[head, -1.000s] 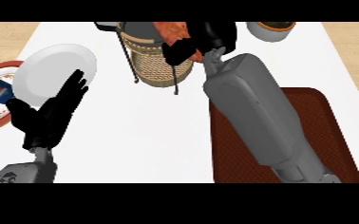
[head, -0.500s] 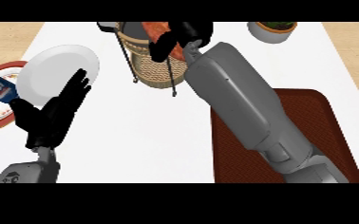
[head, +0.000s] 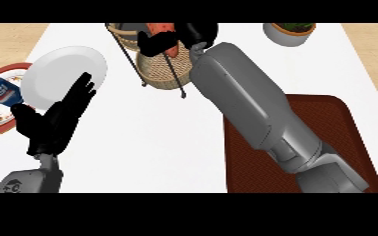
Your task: Pick the sweet potato from the tray and place it in the tiered basket
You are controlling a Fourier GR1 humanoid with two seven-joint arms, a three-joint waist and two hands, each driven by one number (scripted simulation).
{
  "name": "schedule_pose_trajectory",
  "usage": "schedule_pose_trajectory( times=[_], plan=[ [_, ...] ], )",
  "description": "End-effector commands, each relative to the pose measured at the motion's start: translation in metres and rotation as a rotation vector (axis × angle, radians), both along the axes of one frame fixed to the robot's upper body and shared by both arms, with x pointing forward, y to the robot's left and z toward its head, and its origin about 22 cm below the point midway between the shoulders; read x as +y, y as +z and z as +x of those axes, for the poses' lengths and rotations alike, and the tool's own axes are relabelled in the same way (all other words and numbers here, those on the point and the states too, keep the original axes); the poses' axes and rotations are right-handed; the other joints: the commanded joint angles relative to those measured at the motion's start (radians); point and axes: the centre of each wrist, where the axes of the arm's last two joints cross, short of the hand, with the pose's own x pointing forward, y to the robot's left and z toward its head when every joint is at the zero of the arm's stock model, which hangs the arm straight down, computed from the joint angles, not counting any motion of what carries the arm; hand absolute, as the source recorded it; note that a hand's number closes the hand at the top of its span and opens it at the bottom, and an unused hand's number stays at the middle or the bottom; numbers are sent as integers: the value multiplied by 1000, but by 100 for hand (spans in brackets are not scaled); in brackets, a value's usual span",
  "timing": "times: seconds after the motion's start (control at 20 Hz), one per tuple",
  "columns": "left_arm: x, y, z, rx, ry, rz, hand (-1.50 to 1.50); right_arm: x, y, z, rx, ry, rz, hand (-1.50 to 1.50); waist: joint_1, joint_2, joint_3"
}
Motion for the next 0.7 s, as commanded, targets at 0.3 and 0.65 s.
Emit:
schedule_pose_trajectory(
  times=[0.3, 0.65],
  plan=[
    [-9, 11, 13, -12, -40, -1, 0, -5, -22, 19, -112, -102, 115, -150, 37, 27, -7],
    [0, 2, 6, -19, -29, -1, 0, 2, -16, 21, -116, -81, 105, -150, 33, 24, -7]
  ],
)
